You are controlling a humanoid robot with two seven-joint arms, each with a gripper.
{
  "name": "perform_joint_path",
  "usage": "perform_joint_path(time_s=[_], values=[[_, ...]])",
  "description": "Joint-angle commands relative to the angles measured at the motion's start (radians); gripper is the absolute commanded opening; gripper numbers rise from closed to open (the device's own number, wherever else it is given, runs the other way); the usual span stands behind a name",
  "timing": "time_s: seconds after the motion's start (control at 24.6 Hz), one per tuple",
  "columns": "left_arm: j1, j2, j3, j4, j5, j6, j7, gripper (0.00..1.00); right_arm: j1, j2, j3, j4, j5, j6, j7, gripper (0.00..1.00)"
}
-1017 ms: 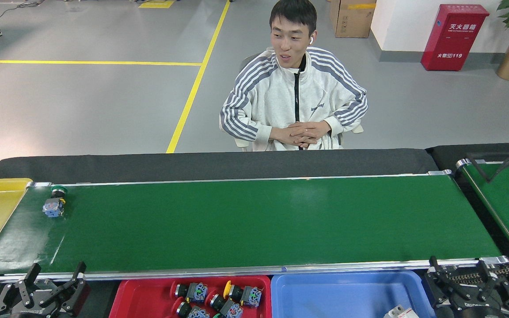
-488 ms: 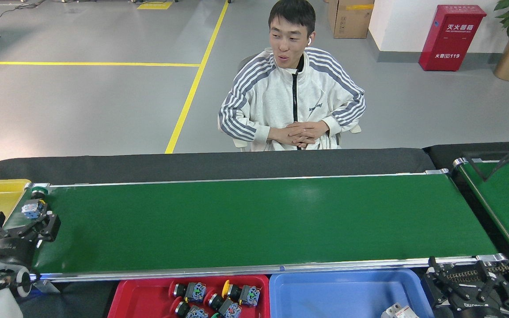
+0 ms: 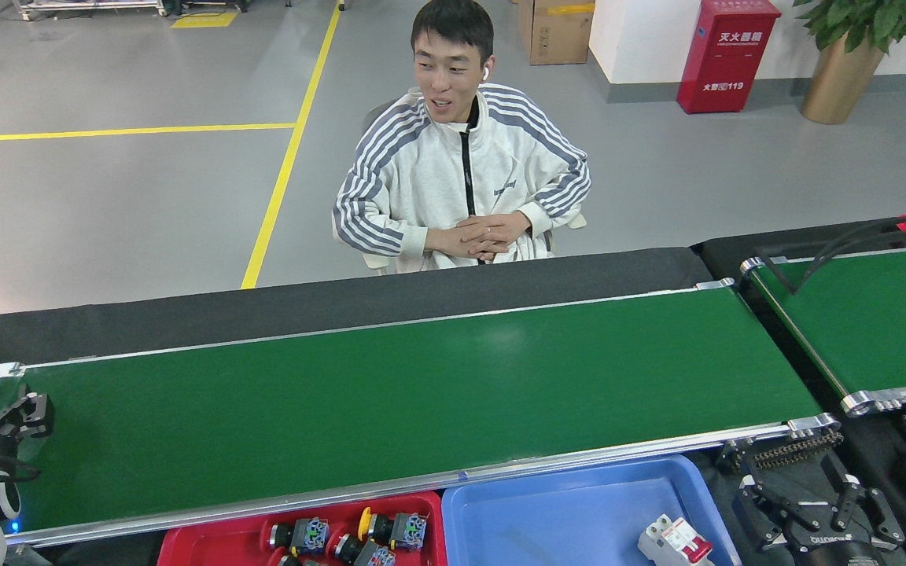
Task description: Pick switch part from conveyor to tray
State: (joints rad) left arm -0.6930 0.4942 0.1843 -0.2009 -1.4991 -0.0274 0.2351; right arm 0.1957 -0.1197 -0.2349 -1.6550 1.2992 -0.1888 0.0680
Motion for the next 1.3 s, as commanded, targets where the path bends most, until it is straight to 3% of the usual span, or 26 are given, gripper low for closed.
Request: perform_joint_path(time_s=[0.0,0.16,0.24,0.37,0.45,0.53,0.57,0.69,0.77,0.85,1.1,1.26], values=[[-0.006,0.018,0.000,0.009,0.019,0.021,0.001,0.81,-0.024,-0.008,0.011,-0.005,0.000,-0.023,-0.007,1.00],[0.023,0.024,0.000,0.003,0.025,0.018,0.003,0.67,-0.032,-0.006,0.028,0.000,0.000,-0.044,-0.005,1.00],[0.061,0.006,-0.003,-0.032,0.053,-0.029,0.009,0.50,-0.024,0.000,0.026,0.000,0.000,-0.044,-0.005,1.00],[0.213,-0.002,0.004,-0.324,0.145,-0.243,0.015,0.30,-0.010,-0.002,0.003,0.000,-0.003,-0.038,-0.007,1.00],[0.385,-0.003,0.006,-0.626,0.217,-0.318,-0.034,0.25,-0.002,-0.002,-0.029,0.000,-0.003,-0.040,-0.007,1.00],[0.610,-0.002,0.007,-0.986,0.292,-0.341,-0.131,0.35,0.004,-0.002,-0.040,0.003,-0.003,-0.040,-0.007,1.00],[0.745,-0.005,0.007,-1.195,0.345,-0.345,-0.192,0.48,0.004,-0.002,-0.040,0.004,-0.003,-0.038,-0.007,1.00],[0.977,-0.058,0.009,-1.534,0.389,-0.322,-0.292,0.89,-0.001,0.000,-0.040,0.021,-0.003,-0.027,-0.007,1.00],[0.998,-0.141,-0.006,-1.579,0.382,-0.315,-0.296,1.00,-0.001,0.000,-0.052,0.026,-0.003,-0.001,-0.007,1.00],[0.997,-0.184,-0.023,-1.572,0.353,-0.307,-0.296,1.00,-0.006,0.000,-0.069,0.043,-0.004,0.037,-0.007,1.00],[0.994,-0.189,-0.014,-1.549,0.327,-0.091,-0.289,1.00,0.021,0.009,-0.086,-0.022,-0.011,0.057,-0.010,1.00],[1.014,-0.194,0.060,-1.546,0.327,-0.066,-0.287,1.00,0.129,0.066,-0.135,-0.117,-0.011,0.055,-0.096,1.00]])
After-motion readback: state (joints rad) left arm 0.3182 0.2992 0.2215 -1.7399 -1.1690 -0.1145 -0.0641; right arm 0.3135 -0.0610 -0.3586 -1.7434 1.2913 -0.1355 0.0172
